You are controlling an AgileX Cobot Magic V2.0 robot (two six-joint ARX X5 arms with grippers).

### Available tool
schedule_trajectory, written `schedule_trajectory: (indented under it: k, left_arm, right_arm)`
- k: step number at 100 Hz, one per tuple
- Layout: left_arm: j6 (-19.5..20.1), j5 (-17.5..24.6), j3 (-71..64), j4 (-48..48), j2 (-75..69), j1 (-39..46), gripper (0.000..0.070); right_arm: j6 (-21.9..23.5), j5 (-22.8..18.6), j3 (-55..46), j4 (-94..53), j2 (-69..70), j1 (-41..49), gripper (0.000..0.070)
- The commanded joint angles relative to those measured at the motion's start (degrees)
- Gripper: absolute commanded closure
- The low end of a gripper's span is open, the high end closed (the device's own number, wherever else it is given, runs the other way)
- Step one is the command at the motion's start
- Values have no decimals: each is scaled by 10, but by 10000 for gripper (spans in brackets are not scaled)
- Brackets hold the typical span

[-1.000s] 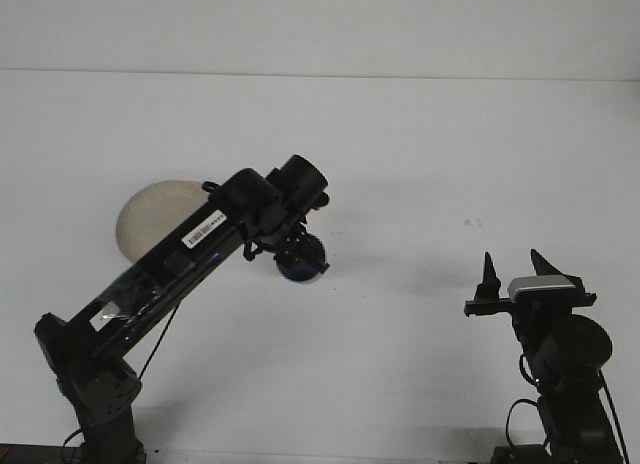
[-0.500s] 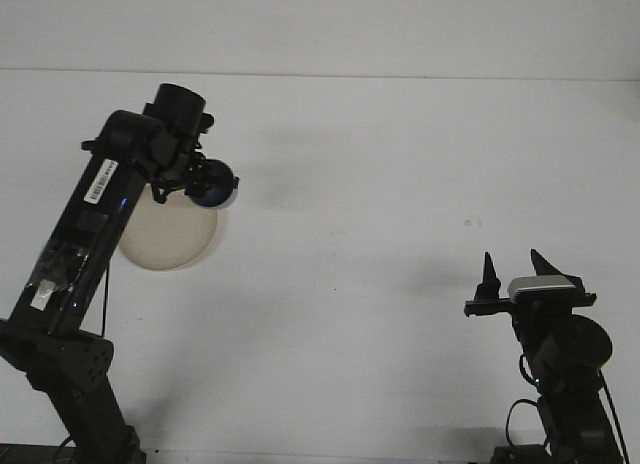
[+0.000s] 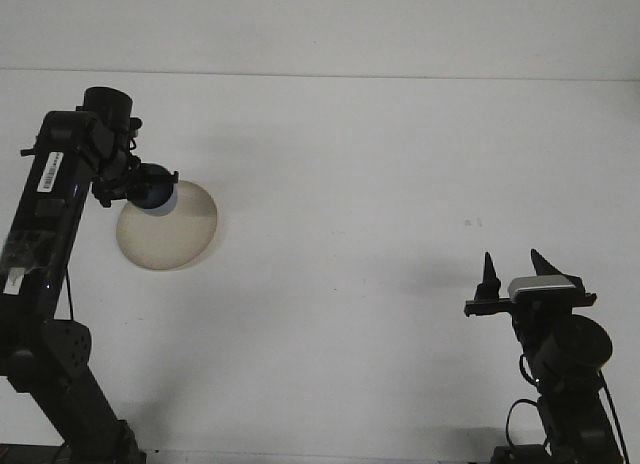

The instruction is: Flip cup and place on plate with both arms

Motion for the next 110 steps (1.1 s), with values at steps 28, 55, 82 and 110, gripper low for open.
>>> schedule_trajectory:
  k: [28,55,82,110]
  left_arm:
    - [-5,27,-28,27,37,23,694]
    - [-5,28,-28,26,91,23,685]
    - [-5,29,-28,27,110,23,535]
    - [-4,30,-15,39,110,27,316]
  right_arm:
    - [-2,2,2,9,1,1,220]
    - [-2,2,2,9,1,1,220]
    - [-2,2,2,9,1,1,220]
    - [-2,2,2,9,1,1,220]
